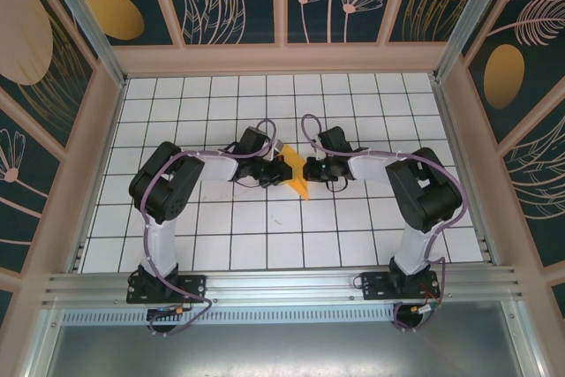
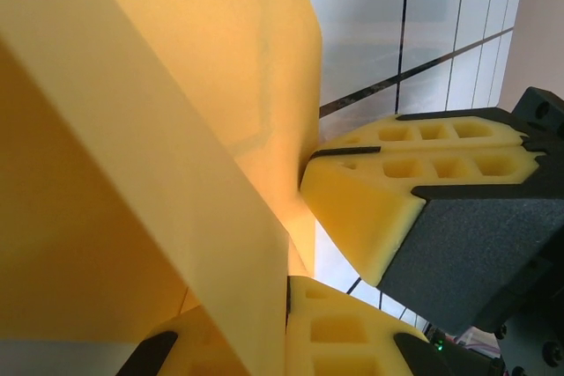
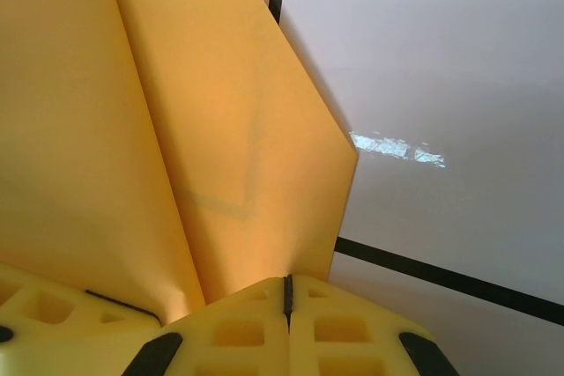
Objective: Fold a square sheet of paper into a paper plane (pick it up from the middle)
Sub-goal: Fourth fold the wing at the center of the table.
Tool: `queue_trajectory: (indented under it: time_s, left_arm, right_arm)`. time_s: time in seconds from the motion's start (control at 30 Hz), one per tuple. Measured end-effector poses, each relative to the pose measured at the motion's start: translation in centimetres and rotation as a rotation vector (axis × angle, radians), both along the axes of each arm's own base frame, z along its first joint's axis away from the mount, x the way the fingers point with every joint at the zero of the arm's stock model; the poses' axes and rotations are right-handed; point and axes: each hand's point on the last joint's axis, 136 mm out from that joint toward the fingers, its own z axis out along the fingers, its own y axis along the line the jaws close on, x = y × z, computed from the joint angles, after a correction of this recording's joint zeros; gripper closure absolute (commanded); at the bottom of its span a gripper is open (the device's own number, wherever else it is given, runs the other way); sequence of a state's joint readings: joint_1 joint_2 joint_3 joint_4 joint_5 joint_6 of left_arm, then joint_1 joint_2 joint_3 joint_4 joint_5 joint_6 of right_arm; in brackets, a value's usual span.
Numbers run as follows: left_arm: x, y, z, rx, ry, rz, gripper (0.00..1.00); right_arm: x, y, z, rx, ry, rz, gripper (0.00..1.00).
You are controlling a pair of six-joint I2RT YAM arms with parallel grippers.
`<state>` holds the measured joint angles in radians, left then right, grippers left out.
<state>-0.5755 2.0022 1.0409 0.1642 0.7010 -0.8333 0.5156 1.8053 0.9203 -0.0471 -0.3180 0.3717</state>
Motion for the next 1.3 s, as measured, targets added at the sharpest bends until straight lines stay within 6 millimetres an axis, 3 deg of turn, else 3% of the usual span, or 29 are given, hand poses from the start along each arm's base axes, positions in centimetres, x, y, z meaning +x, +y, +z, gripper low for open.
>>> queue_trajectory:
  time_s: [0.23,0.5,0.8,0.87,1.03,1.3]
  left_arm:
    - [-0.2,0.4,-0.4,0.016,-0.002,-0.010,0.94]
    - [-0.1,0.3,0.0,-0.005,0.004,-0.002,0.93]
    - [0.1,-0.2,1.3,-0.049,-0.003,0.002,0.93]
    - [0.1,-0.2,1.4,-0.051,-0.001,0.003,0.94]
    - [0.1,-0.2,1.4,-0.052,-0.001,0.002,0.94]
    - [0.3,-0.4,1.9,-0.054,-0.002,-0.004,0.94]
  right_arm:
    - [0.0,0.1,0.0,-0.006,0.005,0.001,0.98]
    - [-0.7,0.2,0.5,-0.004,-0.009,0.022,0.87]
    - [-2.9,-0.1,3.8,0.055,-0.110,0.105,0.73]
    - [-3.8,-0.2,3.7,0.060,-0.113,0.127,0.67]
    - [-5.5,0.6,2.9,0.034,-0.125,0.208,0.68]
    - [-5.3,0.4,1.3,-0.055,-0.152,0.245,0.73]
